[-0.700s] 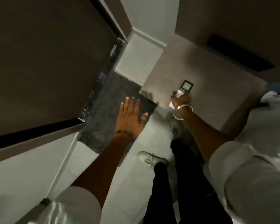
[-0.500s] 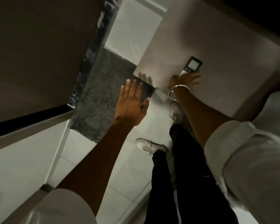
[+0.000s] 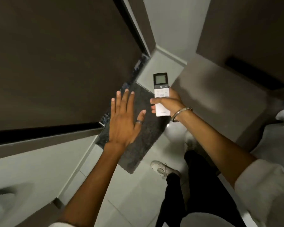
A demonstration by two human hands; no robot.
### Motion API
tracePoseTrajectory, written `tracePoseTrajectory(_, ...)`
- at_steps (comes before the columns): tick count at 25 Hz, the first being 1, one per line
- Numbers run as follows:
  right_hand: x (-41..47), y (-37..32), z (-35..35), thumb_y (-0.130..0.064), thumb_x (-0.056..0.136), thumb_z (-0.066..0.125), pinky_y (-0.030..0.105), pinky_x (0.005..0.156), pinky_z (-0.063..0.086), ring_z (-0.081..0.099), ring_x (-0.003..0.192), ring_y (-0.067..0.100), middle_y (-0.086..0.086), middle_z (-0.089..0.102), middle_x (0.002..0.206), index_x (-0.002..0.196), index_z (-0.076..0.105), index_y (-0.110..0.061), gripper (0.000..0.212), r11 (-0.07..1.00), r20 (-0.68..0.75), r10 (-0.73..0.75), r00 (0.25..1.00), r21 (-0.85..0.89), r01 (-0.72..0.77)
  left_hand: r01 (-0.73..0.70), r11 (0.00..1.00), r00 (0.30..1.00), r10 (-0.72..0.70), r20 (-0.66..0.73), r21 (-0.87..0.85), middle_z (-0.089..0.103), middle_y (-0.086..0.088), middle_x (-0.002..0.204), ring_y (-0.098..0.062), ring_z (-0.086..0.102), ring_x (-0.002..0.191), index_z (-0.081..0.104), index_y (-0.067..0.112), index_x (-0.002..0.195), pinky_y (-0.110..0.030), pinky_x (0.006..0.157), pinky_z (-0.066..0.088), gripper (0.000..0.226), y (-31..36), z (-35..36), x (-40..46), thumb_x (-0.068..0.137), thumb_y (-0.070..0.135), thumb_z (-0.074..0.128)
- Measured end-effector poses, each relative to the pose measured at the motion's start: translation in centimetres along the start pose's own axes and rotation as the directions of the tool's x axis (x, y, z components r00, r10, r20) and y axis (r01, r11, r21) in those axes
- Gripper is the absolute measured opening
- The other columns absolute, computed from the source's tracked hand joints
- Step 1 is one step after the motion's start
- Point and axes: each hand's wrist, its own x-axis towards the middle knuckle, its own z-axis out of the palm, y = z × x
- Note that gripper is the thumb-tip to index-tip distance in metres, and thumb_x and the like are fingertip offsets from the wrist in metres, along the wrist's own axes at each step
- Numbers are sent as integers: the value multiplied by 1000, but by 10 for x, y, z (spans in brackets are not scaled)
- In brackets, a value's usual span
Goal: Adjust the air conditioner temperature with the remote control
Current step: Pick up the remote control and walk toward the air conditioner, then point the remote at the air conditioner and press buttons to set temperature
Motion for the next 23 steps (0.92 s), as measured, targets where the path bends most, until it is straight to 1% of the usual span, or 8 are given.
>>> tracePoseTrajectory(2,-56,-67,60,9,82,85,38,52,66,80,58,26,13,78,93,116,62,-9,45,975,183,-200,963,-55,213,34,999,976,-29,-216,17,12,-7,176,-25,-6,163,20,14,165,-40,133,-7,71,-16,-84,-12,108,54,34)
tracePoseTrajectory(4,-112,-129,118,7,85,84,38,53,66,78,59,24,14,75,94,129,56,-4,53,916,361,-359,861,-40,399,65,997,903,-41,-427,42,11,-8,176,-24,-6,163,19,14,165,-39,133,-7,71,-36,-167,-26,108,53,36)
tracePoseTrajectory(6,-181,-186,181,4,87,83,40,58,67,76,61,25,14,76,93,131,51,-1,54,820,530,-472,704,-27,571,117,990,776,-38,-629,84,11,-9,176,-26,-5,163,18,12,165,-40,133,-6,72,-60,-254,-52,108,52,36)
tracePoseTrajectory(9,-277,-242,254,3,89,81,48,64,68,74,63,26,13,74,93,126,50,-2,48,673,664,-554,502,3,739,225,968,556,-37,-830,108,12,-11,175,-31,-1,163,18,9,165,-40,133,-5,73,-85,-362,-94,108,51,37)
tracePoseTrajectory(14,-406,-299,336,7,90,79,52,64,68,72,65,33,19,70,95,119,49,-4,43,418,740,-642,200,119,901,392,916,194,11,-981,87,11,-16,174,-41,5,161,16,6,165,-48,132,-1,76,-108,-496,-154,107,47,41)
tracePoseTrajectory(18,-461,-318,363,-3,91,81,44,65,69,78,70,30,21,74,103,123,51,-9,44,321,775,-630,54,197,926,468,877,70,86,-994,109,9,-16,174,-39,5,161,17,6,165,-49,133,-1,79,-115,-541,-185,105,51,40)
tracePoseTrajectory(20,-479,-324,370,-8,91,80,41,63,68,78,70,28,26,74,108,120,53,-14,40,336,787,-617,12,250,908,492,864,47,98,-994,109,8,-14,175,-36,3,162,18,7,165,-48,133,-1,79,-114,-550,-194,104,52,40)
tracePoseTrajectory(23,-489,-326,372,-21,89,67,38,60,66,76,66,26,11,79,91,122,53,-17,35,389,799,-602,-8,301,871,511,854,31,90,-995,93,7,-13,175,-32,1,162,18,8,165,-45,133,-3,79,-111,-555,-202,103,53,40)
